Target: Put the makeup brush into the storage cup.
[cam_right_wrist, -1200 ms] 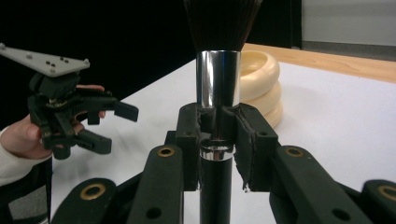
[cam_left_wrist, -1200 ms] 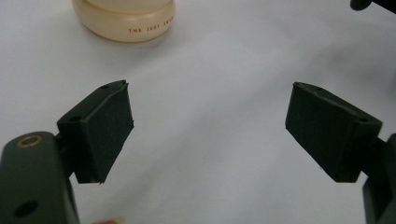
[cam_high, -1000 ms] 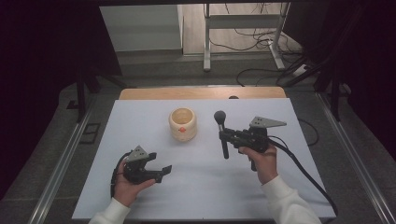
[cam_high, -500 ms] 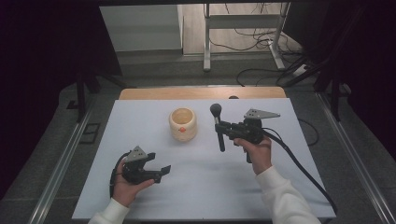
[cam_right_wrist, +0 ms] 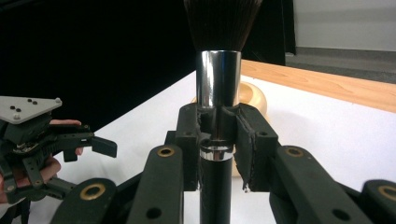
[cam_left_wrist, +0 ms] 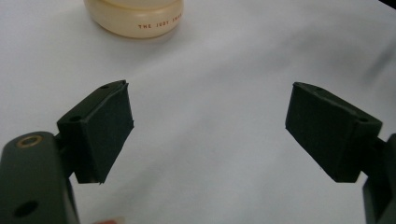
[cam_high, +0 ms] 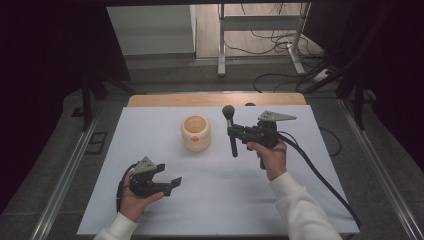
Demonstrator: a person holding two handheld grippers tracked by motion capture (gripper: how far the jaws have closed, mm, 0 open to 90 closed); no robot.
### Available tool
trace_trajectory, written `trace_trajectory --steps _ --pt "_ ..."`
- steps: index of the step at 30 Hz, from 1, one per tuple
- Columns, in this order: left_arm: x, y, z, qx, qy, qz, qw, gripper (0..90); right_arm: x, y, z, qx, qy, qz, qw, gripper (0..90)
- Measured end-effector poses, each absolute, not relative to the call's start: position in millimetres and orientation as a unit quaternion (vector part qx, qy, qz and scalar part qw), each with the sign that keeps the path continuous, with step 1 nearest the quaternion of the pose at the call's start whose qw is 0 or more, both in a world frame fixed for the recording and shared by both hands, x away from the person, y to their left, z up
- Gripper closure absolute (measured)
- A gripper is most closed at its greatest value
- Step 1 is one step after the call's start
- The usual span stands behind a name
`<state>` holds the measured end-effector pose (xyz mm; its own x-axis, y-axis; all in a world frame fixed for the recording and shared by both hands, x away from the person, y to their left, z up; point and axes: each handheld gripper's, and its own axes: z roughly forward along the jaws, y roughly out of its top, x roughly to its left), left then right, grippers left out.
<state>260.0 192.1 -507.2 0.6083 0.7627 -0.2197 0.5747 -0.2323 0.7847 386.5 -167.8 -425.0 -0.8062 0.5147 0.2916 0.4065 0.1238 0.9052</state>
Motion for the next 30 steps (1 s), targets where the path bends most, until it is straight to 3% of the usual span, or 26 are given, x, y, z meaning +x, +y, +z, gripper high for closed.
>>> trace_trajectory --steps 30 --pt "261 192 -508 0.777 0.432 0.104 0.445 15.3 405 -149 -410 0.312 0.733 0.602 0.052 72.2"
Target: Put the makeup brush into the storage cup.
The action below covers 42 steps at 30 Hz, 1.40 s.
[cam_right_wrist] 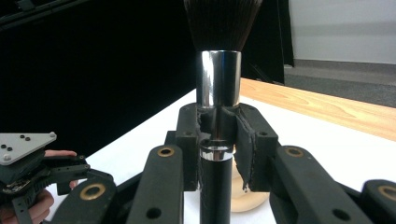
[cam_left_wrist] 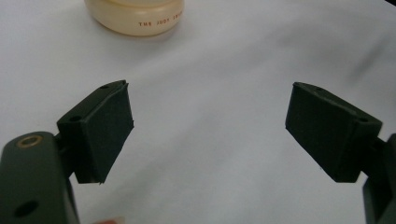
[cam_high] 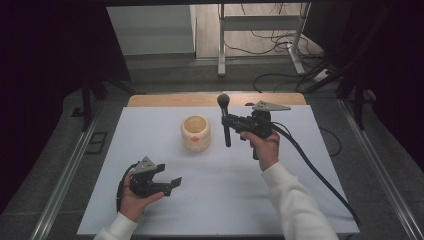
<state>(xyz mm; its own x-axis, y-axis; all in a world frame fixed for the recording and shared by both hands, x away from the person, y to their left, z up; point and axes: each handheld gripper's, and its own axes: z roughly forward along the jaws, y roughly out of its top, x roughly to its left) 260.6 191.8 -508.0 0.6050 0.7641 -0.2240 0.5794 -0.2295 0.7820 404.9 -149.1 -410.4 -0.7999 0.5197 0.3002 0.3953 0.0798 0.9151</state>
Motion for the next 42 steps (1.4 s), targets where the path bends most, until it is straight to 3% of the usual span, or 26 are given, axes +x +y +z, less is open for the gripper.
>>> trace_trajectory --steps 42 --pt "262 193 -509 0.780 0.428 0.101 0.446 15.6 447 -112 -411 0.340 0.710 0.616 0.035 72.2"
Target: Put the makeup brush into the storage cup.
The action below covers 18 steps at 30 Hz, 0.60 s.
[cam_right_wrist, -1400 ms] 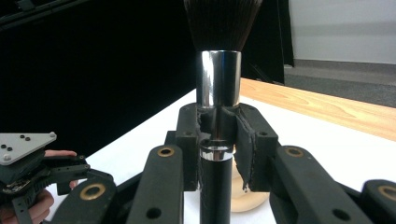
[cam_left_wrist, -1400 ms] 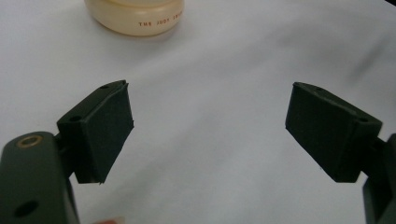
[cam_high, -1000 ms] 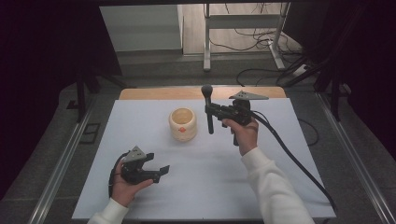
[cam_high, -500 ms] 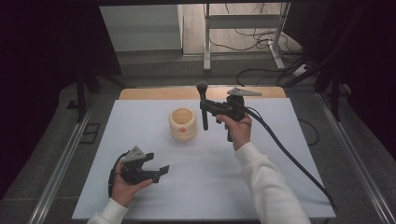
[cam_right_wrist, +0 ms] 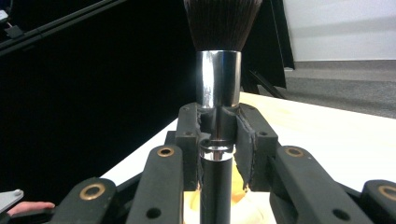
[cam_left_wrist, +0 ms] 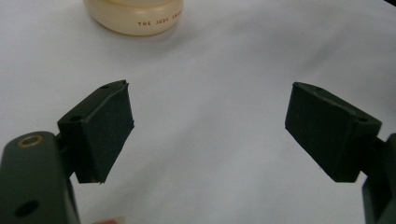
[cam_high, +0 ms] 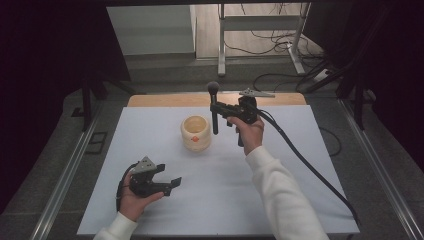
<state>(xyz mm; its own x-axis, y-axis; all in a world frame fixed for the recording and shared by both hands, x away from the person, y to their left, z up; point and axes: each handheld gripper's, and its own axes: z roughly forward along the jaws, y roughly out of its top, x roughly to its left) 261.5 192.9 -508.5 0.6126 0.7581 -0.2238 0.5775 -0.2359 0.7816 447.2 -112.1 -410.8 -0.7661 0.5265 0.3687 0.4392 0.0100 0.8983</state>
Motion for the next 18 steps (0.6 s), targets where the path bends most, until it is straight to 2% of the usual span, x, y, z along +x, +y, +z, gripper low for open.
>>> trace_trajectory --steps 18 --pt "261 191 -508 0.783 0.425 0.109 0.440 15.7 466 -93 -415 0.352 0.690 0.632 0.035 72.1"
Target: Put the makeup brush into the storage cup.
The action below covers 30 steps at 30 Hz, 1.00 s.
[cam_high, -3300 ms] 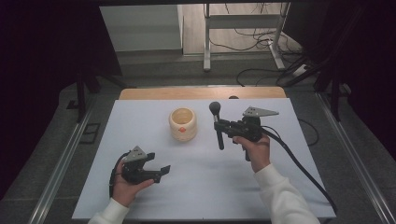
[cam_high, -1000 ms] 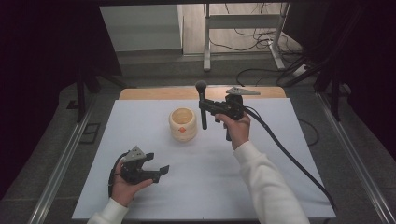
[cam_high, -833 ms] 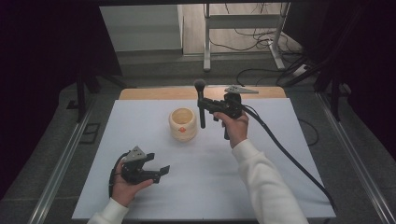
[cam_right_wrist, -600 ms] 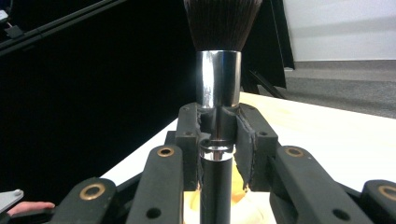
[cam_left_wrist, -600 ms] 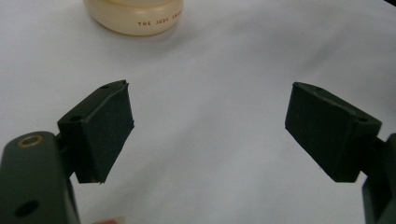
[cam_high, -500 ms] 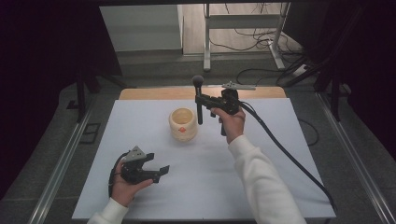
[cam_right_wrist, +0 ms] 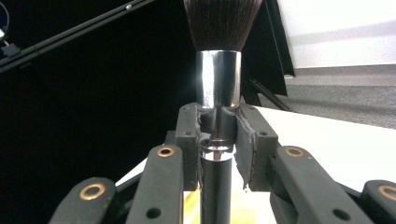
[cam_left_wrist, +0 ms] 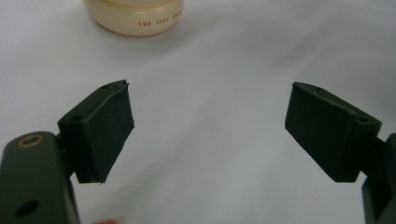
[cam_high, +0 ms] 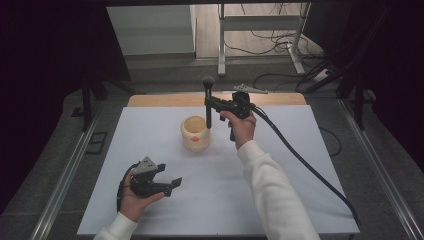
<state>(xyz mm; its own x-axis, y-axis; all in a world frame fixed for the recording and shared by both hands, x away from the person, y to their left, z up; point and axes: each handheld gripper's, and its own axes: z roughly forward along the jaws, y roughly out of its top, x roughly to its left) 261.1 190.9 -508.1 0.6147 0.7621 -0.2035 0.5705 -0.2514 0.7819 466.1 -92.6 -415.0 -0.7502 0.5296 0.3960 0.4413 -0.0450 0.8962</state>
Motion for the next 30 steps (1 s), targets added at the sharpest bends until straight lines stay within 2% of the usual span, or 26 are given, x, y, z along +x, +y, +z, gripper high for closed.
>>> trace_trajectory --steps 19,30 --pt "262 192 -510 0.784 0.426 0.103 0.439 15.6 483 -62 -432 0.369 0.673 0.641 0.018 72.1" --pt "262 192 -510 0.785 0.425 0.103 0.437 15.7 482 -55 -446 0.364 0.696 0.619 0.029 72.0"
